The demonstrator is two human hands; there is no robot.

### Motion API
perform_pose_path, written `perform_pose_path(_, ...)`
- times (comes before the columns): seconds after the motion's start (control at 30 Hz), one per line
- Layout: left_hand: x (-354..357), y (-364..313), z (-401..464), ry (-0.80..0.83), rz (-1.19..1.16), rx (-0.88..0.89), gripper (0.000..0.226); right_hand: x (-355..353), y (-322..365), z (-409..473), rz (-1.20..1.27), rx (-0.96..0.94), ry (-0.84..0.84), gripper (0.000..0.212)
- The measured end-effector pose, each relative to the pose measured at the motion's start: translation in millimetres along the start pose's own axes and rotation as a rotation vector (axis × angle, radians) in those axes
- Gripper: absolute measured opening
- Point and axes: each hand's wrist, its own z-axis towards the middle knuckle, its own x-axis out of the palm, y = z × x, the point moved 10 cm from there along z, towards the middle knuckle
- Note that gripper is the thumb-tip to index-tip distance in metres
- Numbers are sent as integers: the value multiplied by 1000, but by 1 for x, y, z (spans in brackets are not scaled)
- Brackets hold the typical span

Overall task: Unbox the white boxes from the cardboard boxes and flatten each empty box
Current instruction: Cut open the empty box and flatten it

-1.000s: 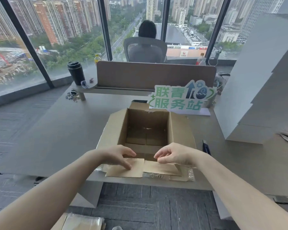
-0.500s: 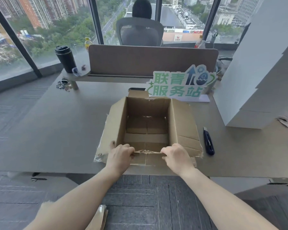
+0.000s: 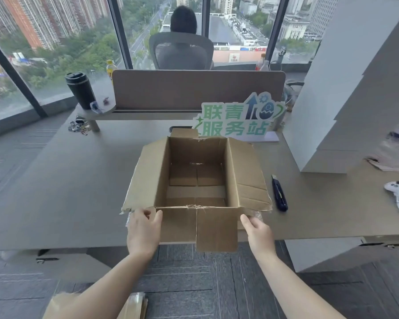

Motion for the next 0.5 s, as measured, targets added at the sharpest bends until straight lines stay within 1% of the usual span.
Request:
perform_pose_path(0.03,5,7,0,43,-27,-93,44,8,1,1,118,48,67,36)
perform_pose_path(0.07,12,10,1,82,-51,-148,54,18,-1,3,217,91,120,42)
perform_pose_path(0.1,18,9,2,117,-83,-174,57,26,-2,7,288,135,151,50)
perform_pose_path(0.13,23,5,4,140,-139,-186,56,32,-5,11,333,180,167,59)
perform_pose_path(0.2,27,-1,8,135,-267,-244,54,44,-16,28,424,257,167,94)
perform_pose_path(0.23,29,-3,10,125,-314,-279,56,49,-19,35,472,299,154,106)
perform_pose_path(0.27,31,-2,13,114,-343,-306,59,53,-19,36,501,333,142,108)
perform_pose_path(0.3,34,-2,15,114,-363,-317,60,54,-14,34,521,342,120,96)
perform_pose_path(0.37,44,-1,18,133,-407,-325,53,50,-3,37,479,266,39,56)
perform_pose_path(0.4,47,2,20,134,-422,-334,48,48,-1,39,431,219,7,46)
perform_pose_path(0.43,47,1,20,128,-433,-331,43,46,3,40,397,170,-3,42)
perform_pose_path(0.5,45,0,21,119,-452,-324,37,40,12,40,345,80,-24,44)
